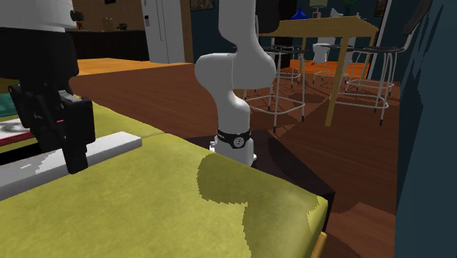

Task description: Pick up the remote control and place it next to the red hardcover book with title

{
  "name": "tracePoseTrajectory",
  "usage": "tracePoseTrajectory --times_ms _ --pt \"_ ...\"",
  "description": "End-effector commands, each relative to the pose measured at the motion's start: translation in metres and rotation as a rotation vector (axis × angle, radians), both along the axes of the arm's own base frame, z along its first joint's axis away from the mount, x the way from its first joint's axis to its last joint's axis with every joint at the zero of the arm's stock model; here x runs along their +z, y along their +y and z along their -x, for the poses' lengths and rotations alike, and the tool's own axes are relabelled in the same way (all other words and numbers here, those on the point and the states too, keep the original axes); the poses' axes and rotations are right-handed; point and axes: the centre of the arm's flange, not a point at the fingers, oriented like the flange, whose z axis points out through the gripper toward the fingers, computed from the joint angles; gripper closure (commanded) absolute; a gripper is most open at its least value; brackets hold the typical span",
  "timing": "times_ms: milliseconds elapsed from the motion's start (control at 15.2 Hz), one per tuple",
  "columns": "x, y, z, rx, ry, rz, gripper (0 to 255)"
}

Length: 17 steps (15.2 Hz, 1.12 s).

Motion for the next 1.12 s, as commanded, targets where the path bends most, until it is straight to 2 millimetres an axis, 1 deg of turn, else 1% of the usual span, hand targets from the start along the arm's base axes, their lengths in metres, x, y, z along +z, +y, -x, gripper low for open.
tracePoseTrajectory --times_ms 0,1056 --pt "0.001 -0.006 0.028 0.001 -0.001 0.000 255" --pt "0.004 -0.031 0.237 0.001 -0.001 0.000 255"
